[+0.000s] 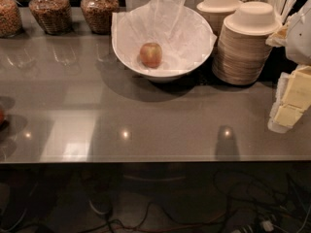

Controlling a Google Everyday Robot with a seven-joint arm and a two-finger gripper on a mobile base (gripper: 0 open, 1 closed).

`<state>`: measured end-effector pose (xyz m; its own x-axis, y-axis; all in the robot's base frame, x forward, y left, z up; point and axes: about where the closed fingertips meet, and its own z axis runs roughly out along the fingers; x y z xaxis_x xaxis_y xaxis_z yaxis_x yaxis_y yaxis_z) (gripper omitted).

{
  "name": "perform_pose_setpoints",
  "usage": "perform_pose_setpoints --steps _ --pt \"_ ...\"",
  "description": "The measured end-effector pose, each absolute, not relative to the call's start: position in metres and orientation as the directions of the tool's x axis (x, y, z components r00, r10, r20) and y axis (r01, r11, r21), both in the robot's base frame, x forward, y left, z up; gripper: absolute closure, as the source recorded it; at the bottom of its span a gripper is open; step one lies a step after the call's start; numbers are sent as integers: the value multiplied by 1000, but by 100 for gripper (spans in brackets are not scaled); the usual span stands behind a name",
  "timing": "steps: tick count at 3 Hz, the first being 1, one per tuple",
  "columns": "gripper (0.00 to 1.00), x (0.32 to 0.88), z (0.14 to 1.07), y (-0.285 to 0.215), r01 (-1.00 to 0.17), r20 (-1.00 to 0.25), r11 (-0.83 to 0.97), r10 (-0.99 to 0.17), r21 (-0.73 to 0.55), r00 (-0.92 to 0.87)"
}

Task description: Pick apple from white bowl

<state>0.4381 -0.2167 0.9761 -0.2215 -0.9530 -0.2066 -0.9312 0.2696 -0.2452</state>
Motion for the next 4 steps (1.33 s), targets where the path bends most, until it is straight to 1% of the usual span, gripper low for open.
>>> perform_pose_setpoints --steps 1,2,3,4 --pt "0 438 976 -217 -931 -207 270 -953 -245 -222" --pt "0 441 973 -215 -920 -260 301 -936 -250 -236" --pt "0 453 954 -207 -898 -390 374 -881 -232 -267" --pt "0 479 947 -191 -856 -542 459 -794 -238 -275"
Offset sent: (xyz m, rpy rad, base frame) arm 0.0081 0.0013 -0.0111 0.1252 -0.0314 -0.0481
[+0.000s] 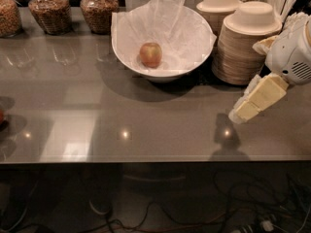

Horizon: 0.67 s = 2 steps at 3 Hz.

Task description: Pick apple from white bowl

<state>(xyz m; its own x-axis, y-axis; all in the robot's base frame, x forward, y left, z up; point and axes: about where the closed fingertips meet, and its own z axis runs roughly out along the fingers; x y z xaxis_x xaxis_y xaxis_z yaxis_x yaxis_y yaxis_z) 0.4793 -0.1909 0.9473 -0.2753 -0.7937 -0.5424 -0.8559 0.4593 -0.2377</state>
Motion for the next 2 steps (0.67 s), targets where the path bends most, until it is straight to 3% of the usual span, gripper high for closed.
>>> perform_pose_setpoints --steps 2 --pt "0 566 956 -143 -798 -757 543 -628 -260 -182"
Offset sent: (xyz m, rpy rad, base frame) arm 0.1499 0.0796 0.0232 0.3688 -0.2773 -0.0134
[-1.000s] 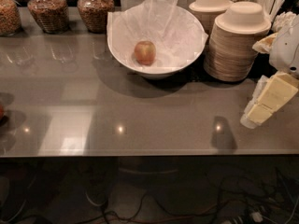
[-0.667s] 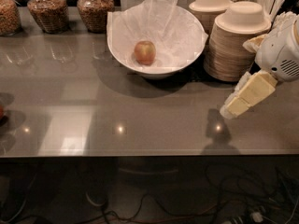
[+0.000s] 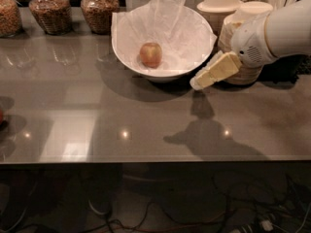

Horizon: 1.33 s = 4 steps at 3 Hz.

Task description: Pick apple from white bowl

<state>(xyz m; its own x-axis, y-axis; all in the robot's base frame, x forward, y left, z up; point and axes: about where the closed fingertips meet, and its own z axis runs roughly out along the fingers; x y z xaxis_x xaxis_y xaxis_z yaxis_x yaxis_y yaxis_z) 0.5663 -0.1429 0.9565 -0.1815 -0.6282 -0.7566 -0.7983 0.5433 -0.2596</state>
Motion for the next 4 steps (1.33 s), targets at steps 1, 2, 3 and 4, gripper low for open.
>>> perform_pose_setpoints --steps 1,2,3,4 --pt "12 610 965 -113 -801 -798 529 -592 -279 -114" --pt "32 644 972 -83 -814 -816 500 -575 -294 -59" --pt "37 668 969 -52 -835 -818 461 -575 -300 -23" --pt "34 686 955 -25 -852 -795 422 -607 -310 -11"
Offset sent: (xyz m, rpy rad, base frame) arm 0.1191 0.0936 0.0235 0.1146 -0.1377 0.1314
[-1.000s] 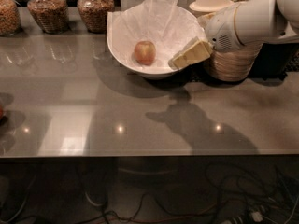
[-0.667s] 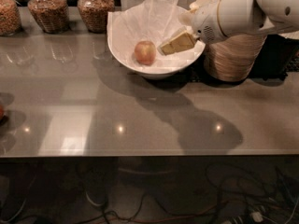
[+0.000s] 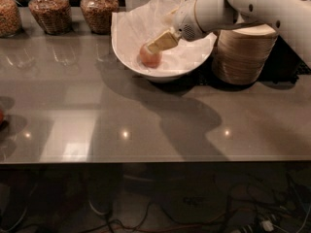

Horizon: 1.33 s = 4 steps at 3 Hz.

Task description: Pick apple from white bowl

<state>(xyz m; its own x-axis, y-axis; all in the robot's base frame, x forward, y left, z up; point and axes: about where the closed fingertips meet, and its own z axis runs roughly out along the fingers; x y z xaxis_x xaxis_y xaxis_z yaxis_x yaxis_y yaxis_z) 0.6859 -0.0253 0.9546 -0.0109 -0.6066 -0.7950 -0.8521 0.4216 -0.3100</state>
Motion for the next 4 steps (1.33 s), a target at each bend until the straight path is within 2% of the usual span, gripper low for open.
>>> perform_pose_setpoints --steps 1,4 --pt "27 702 933 -9 -865 -767 396 -641 -307 -22" --pt "28 739 878 7 -887 -695 378 -713 -266 -95"
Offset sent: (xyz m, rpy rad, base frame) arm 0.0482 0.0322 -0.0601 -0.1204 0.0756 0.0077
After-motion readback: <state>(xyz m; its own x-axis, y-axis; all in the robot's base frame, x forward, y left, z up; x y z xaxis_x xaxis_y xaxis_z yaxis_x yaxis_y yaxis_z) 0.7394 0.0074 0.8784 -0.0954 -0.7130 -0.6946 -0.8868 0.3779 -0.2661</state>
